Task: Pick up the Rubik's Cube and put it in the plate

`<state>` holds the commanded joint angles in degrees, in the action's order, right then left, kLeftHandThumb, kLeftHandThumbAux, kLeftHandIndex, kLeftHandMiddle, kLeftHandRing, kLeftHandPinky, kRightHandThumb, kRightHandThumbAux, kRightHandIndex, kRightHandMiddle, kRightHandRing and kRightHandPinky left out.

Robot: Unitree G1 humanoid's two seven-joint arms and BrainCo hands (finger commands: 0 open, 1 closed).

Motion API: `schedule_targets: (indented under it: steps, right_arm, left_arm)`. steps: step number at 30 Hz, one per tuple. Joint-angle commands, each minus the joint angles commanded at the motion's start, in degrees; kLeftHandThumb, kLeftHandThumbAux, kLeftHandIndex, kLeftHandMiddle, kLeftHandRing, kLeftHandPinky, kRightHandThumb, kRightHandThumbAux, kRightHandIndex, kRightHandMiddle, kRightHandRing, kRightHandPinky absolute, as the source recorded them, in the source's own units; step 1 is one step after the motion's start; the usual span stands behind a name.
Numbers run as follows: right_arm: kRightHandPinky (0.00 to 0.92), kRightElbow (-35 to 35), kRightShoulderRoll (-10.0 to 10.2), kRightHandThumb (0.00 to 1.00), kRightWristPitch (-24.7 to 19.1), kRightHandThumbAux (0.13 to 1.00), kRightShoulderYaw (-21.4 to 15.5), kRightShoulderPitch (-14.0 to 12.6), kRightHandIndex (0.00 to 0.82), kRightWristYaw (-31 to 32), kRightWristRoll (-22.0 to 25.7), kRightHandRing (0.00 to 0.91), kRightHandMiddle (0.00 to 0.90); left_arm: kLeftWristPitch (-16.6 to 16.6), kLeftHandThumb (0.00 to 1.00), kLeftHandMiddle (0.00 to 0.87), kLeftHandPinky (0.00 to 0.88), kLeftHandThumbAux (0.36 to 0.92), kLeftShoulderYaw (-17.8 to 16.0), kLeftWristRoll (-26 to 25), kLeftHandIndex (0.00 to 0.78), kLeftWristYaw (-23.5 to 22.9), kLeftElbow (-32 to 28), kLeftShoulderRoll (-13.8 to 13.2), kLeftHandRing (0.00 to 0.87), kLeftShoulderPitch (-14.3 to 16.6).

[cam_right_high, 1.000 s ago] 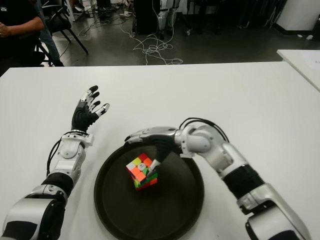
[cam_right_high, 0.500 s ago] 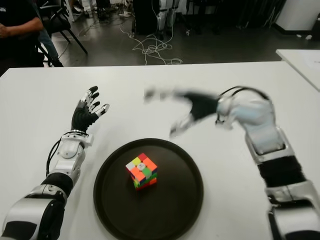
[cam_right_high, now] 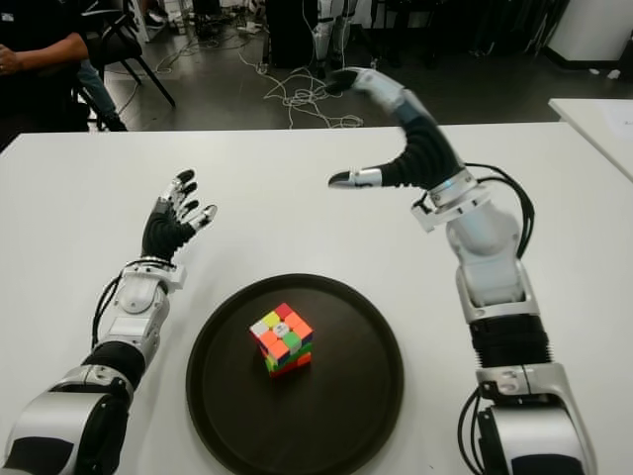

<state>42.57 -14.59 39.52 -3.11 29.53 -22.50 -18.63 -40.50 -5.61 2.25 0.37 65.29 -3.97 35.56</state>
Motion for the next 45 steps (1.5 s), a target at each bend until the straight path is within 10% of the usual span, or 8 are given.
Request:
schedule_targets:
  steps: [3, 11, 30, 45]
  right_arm:
    - [0.126, 2.77, 3.57, 0.0, -2.65, 0.789, 0.63, -3.22, 0.196, 2.73, 3.99, 0.218, 0.258]
    - [0.115, 9.72, 8.83, 0.0, -13.0, 0.809, -1.92, 2.53, 0.117, 12.5, 15.48, 0.164, 0.19]
    - [0.077, 11.57, 6.38, 0.0, -13.61, 0.802, 1.82, 3.44, 0.055, 6.16, 7.69, 0.103, 0.11]
    - [0.1, 15.0, 6.12, 0.0, -10.44, 0.799, 0.56, 4.65, 0.048, 8.89, 10.33, 0.111, 0.109]
  left_arm:
    - [0.11, 0.0, 0.072, 0.002, 0.792, 0.13, 0.14, 0.046, 0.02, -0.04, -0.04, 0.031, -0.06]
    - [0.57, 0.0, 0.078, 0.017, 0.785, 0.27, 0.13, 0.048, -0.02, 0.33, 0.01, 0.041, 0.0]
    - [0.11, 0.0, 0.072, 0.02, 0.787, 0.11, -0.03, 0.039, -1.05, 0.35, 0.39, 0.044, -0.23]
    - [-0.01, 0.0, 0.078, 0.023, 0.787, 0.18, 0.3, 0.045, -1.03, 0.27, 0.04, 0.047, -0.36]
